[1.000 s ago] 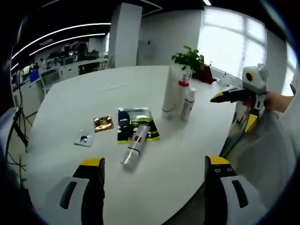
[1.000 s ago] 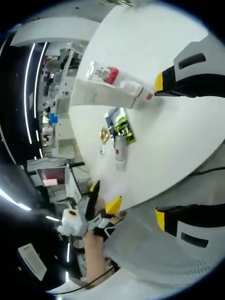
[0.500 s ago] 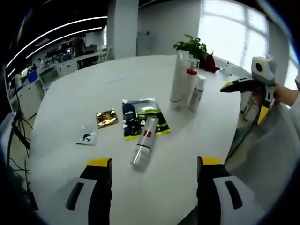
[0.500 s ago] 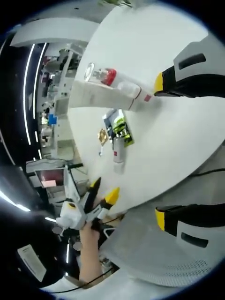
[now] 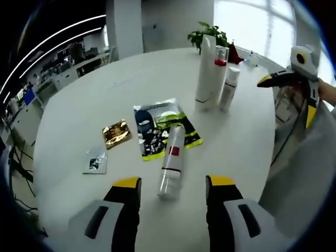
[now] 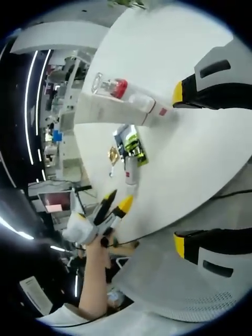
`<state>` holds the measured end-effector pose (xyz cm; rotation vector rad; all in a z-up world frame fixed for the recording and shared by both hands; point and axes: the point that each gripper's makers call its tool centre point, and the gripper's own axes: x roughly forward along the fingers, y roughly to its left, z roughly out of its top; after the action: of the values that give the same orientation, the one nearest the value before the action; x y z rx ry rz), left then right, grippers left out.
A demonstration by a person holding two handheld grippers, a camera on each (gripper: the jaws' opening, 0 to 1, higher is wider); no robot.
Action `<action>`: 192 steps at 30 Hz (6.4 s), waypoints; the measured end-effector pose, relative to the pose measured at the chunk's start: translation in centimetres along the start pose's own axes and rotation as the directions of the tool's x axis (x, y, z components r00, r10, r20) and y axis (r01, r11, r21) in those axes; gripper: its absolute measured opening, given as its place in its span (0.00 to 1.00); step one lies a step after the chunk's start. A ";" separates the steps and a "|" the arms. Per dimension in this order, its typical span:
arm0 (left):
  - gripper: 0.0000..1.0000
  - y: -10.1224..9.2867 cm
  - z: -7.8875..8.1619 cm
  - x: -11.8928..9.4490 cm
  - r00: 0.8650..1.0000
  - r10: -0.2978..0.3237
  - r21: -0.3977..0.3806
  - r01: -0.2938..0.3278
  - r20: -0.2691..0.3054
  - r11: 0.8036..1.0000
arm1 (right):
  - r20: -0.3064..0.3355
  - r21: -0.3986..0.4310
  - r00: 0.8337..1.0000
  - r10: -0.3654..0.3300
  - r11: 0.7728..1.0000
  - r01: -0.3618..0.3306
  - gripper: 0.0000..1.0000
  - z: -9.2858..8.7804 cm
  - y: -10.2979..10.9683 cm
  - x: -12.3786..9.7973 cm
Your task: Arrange the skincare products in the storage area until every visible bottle or jar stands upright without overlapping.
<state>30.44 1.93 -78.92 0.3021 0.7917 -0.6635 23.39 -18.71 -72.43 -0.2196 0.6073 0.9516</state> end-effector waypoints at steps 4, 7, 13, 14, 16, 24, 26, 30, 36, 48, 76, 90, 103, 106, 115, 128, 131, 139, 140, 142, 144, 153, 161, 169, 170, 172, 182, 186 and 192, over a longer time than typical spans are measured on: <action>0.44 -0.1 -0.5 0.8 0.999 -0.015 0.047 0.017 -0.045 0.999 | -0.006 0.005 1.000 0.000 1.000 0.000 0.95 -0.2 -0.2 0.1; 0.41 -0.1 -0.7 1.3 0.998 -0.019 0.068 0.024 -0.064 0.997 | -0.012 0.004 1.000 0.000 1.000 0.000 0.95 -0.4 -0.2 0.2; 0.36 0.4 -0.9 2.5 0.995 -0.026 0.095 0.035 -0.093 0.995 | -0.018 0.008 1.000 -0.002 1.000 0.002 0.95 -0.6 -0.3 0.2; 0.36 0.5 -0.9 2.6 0.995 -0.029 0.100 0.039 -0.100 0.994 | -0.020 0.009 1.000 -0.001 1.000 0.001 0.95 -0.6 -0.3 0.3; 0.35 0.2 -1.1 2.6 0.993 -0.035 0.117 0.049 -0.115 0.992 | -0.022 0.008 1.000 0.001 1.000 -0.001 0.95 -0.7 -0.3 0.3; 0.33 0.6 -1.0 3.5 0.990 -0.040 0.133 0.058 -0.133 0.989 | -0.027 0.004 1.000 0.003 1.000 -0.003 0.95 -0.8 -0.3 0.4; 0.31 0.1 -1.2 3.6 0.988 -0.044 0.147 0.065 -0.146 0.987 | -0.027 0.003 1.000 0.004 1.000 -0.004 0.95 -0.8 -0.2 0.4; 0.24 0.0 -1.6 3.6 0.984 -0.038 0.166 0.068 -0.176 0.984 | -0.030 0.000 1.000 0.007 1.000 -0.007 0.95 -0.8 -0.2 0.4; 0.20 0.5 -1.8 3.5 0.983 -0.002 0.199 0.040 -0.185 0.979 | -0.041 -0.011 0.999 0.011 1.000 -0.012 0.95 -1.0 0.0 0.6; 0.19 0.5 -1.2 1.9 0.983 0.000 0.270 0.050 -0.181 0.962 | -0.050 -0.049 0.998 0.036 0.998 -0.039 0.94 -0.9 0.9 0.8; 0.19 -7.6 2.6 -5.3 0.980 -0.068 0.566 0.165 -0.188 0.808 | -0.059 -0.263 0.950 0.307 0.913 -0.311 0.67 4.7 4.1 3.3; 0.19 -10.2 3.2 -7.1 0.946 -0.101 0.598 0.276 -0.309 0.753 | -0.174 -0.498 0.924 0.341 0.779 -0.381 0.44 5.6 7.3 5.6; 0.19 -11.4 3.6 -7.3 0.917 -0.145 0.594 0.354 -0.371 0.722 | -0.257 -0.559 0.918 0.302 0.728 -0.396 0.28 4.7 7.9 6.7; 0.19 -11.9 3.9 -7.3 0.914 -0.162 0.586 0.366 -0.372 0.723 | -0.269 -0.558 0.915 0.301 0.726 -0.403 0.23 4.4 8.0 6.8; 0.20 -12.1 4.3 -7.2 0.917 -0.189 0.580 0.372 -0.352 0.725 | -0.263 -0.548 0.924 0.279 0.745 -0.381 0.19 3.6 7.8 6.8; 0.27 -12.0 7.1 -6.5 0.957 -0.257 0.498 0.288 -0.132 0.818 | -0.177 -0.535 0.954 0.243 0.790 -0.301 0.18 4.4 6.2 6.1; 0.31 -11.3 7.8 -6.6 0.966 -0.243 0.472 0.258 -0.093 0.843 | -0.167 -0.545 0.963 0.210 0.795 -0.268 0.18 4.6 5.5 5.9; 0.47 -9.0 10.0 -7.1 0.963 -0.227 0.208 0.194 0.145 0.959 | -0.088 -0.490 0.985 0.150 0.854 -0.174 0.18 5.3 3.6 5.0; 0.50 -8.8 10.2 -7.2 0.958 -0.227 0.172 0.198 0.174 0.965 | -0.065 -0.476 0.988 0.138 0.866 -0.152 0.18 5.5 3.3 5.0; 0.52 -8.7 10.9 -7.5 0.946 -0.215 0.072 0.203 0.243 0.976 | -0.021 -0.441 0.993 0.119 0.890 -0.116 0.18 6.1 2.9 4.7; 0.53 -8.6 11.3 -7.8 0.931 -0.196 -0.014 0.210 0.307 0.978 | 0.010 -0.408 0.995 0.104 0.908 -0.091 0.18 6.4 2.5 4.6; 0.60 -7.9 12.9 -8.6 0.851 -0.123 -0.305 0.313 0.511 0.900 | 0.161 -0.265 0.986 0.043 0.964 0.001 0.18 8.8 1.8 3.5; 0.36 -8.0 14.9 -9.4 0.763 -0.039 -0.442 0.415 0.646 0.795 | 0.243 -0.206 0.970 0.018 0.978 0.034 0.19 10.9 2.5 3.2; 0.27 -8.5 15.0 -8.7 0.769 0.000 -0.486 0.404 0.640 0.775 | 0.250 -0.203 0.968 0.001 0.978 0.051 0.19 11.3 2.9 3.3; 0.23 -8.4 14.8 -8.6 0.771 0.009 -0.495 0.400 0.637 0.771 | 0.248 -0.206 0.969 -0.002 0.977 0.054 0.19 11.3 2.9 3.4; 0.21 -8.1 14.6 -8.4 0.774 0.027 -0.511 0.390 0.633 0.766 | 0.243 -0.221 0.970 -0.017 0.973 0.073 0.19 11.4 2.9 3.4; 0.17 -9.0 14.7 -9.1 0.770 -0.033 -0.495 0.442 0.637 0.748 | 0.222 -0.218 0.975 -0.012 0.974 0.061 0.20 10.9 3.4 3.4; 0.16 -9.8 15.1 -9.7 0.784 -0.101 -0.365 0.393 0.612 0.844 | 0.230 -0.225 0.971 0.063 0.974 -0.010 0.22 10.8 4.3 3.3; 0.15 -10.5 15.3 -10.5 0.834 -0.202 -0.067 0.273 0.514 0.960 | 0.231 -0.245 0.960 0.157 0.964 -0.098 0.21 10.7 4.9 2.5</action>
<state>26.75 -8.92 -60.95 -0.1059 0.3671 -0.8723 24.66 -9.55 -64.72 -0.2655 0.2800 1.1570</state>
